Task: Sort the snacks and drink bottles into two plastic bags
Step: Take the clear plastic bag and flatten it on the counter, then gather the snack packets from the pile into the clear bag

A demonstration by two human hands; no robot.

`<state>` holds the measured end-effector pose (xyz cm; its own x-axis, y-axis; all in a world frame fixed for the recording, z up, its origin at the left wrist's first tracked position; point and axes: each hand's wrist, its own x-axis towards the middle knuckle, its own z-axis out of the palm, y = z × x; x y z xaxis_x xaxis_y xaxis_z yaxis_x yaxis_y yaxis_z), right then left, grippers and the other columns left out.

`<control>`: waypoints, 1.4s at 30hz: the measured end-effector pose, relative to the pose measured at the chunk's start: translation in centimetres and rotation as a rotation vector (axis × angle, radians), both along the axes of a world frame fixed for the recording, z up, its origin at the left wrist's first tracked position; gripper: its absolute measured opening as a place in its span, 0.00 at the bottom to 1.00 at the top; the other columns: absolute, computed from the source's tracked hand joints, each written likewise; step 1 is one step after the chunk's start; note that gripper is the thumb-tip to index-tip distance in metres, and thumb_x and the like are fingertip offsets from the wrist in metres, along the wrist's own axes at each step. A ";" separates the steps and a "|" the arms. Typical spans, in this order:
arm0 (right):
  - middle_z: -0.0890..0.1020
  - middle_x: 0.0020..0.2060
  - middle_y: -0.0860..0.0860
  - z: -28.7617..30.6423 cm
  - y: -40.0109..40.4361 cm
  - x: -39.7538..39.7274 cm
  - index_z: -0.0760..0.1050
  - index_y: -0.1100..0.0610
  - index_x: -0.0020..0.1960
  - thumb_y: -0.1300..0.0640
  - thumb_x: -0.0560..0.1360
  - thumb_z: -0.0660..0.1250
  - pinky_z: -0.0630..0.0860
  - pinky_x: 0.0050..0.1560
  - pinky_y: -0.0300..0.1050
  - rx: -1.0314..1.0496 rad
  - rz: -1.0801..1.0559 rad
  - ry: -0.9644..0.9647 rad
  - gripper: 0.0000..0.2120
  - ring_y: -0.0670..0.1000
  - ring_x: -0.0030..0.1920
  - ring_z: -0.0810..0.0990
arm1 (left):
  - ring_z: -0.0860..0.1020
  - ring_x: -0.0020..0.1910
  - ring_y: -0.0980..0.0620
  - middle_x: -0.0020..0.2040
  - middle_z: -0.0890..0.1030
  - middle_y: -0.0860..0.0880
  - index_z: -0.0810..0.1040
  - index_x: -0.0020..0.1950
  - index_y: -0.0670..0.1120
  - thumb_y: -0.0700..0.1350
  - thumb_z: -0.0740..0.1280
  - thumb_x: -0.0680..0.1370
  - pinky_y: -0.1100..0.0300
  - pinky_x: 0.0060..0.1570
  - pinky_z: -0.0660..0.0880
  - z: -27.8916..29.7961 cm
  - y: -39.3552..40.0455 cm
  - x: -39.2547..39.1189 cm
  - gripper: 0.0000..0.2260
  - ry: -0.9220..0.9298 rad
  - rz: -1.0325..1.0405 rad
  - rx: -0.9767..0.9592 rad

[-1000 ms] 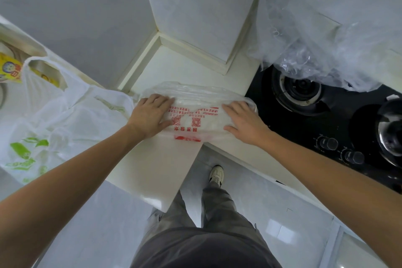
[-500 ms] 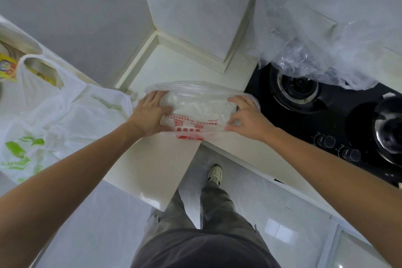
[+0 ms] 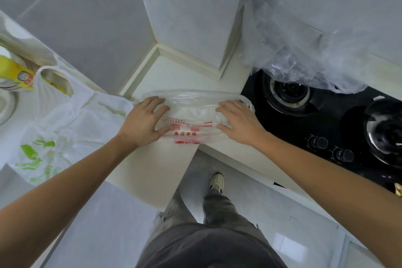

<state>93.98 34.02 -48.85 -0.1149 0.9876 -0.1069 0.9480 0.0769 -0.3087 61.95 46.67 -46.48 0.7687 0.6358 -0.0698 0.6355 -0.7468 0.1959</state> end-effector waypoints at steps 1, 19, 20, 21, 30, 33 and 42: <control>0.76 0.70 0.55 0.4 -0.1 -0.2 0.75 0.57 0.70 0.43 0.78 0.69 0.69 0.69 0.59 0.017 -0.003 0.000 0.25 0.59 0.67 0.74 | 0.70 0.72 0.39 0.71 0.75 0.41 0.78 0.69 0.45 0.66 0.61 0.77 0.42 0.67 0.71 0.6 -0.4 0.0 0.31 0.008 0.017 0.017; 0.70 0.74 0.53 8.5 -11.9 -4.6 0.65 0.52 0.78 0.32 0.75 0.66 0.59 0.79 0.57 0.153 -0.305 -0.082 0.38 0.57 0.75 0.66 | 0.68 0.76 0.39 0.76 0.71 0.42 0.71 0.77 0.50 0.73 0.57 0.77 0.39 0.73 0.65 9.1 -12.0 1.1 0.37 -0.054 0.047 0.159; 0.70 0.75 0.53 9.0 -13.5 -4.7 0.65 0.52 0.78 0.32 0.75 0.66 0.59 0.79 0.57 0.166 -0.356 -0.082 0.38 0.57 0.75 0.66 | 0.67 0.76 0.40 0.76 0.71 0.42 0.71 0.77 0.50 0.72 0.58 0.76 0.39 0.74 0.64 9.3 -12.6 1.8 0.36 -0.067 0.011 0.161; 0.70 0.75 0.54 9.5 -15.3 -4.7 0.65 0.53 0.78 0.33 0.76 0.66 0.58 0.79 0.58 0.176 -0.404 -0.081 0.38 0.57 0.76 0.65 | 0.67 0.76 0.40 0.76 0.71 0.42 0.71 0.77 0.50 0.71 0.59 0.76 0.39 0.74 0.63 9.4 -13.4 2.4 0.36 -0.080 -0.026 0.164; 0.69 0.76 0.54 11.8 -32.4 -3.4 0.65 0.52 0.79 0.35 0.77 0.65 0.61 0.78 0.58 0.200 -0.724 -0.148 0.37 0.56 0.77 0.64 | 0.66 0.76 0.41 0.77 0.69 0.44 0.66 0.80 0.51 0.69 0.57 0.78 0.41 0.75 0.62 10.7 -24.7 11.4 0.35 -0.111 -0.337 0.154; 0.69 0.76 0.54 12.0 -37.9 -1.9 0.65 0.53 0.79 0.35 0.77 0.65 0.64 0.76 0.55 0.226 -0.823 -0.160 0.36 0.57 0.76 0.65 | 0.66 0.76 0.41 0.78 0.69 0.44 0.64 0.81 0.50 0.69 0.56 0.78 0.42 0.73 0.64 11.5 -29.0 15.8 0.36 -0.144 -0.425 0.148; 0.66 0.78 0.54 10.9 -54.3 6.4 0.63 0.50 0.80 0.34 0.78 0.63 0.62 0.77 0.57 0.214 -1.038 -0.110 0.36 0.60 0.78 0.62 | 0.67 0.75 0.43 0.76 0.69 0.45 0.64 0.80 0.49 0.67 0.56 0.79 0.44 0.72 0.67 11.0 -44.6 29.8 0.35 -0.167 -0.594 0.088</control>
<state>100.42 -20.26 -37.95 0.7937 0.5959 0.1220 0.6025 -0.7424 -0.2932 91.72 2.10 -35.47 0.9889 0.0939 0.1153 0.0725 -0.9813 0.1781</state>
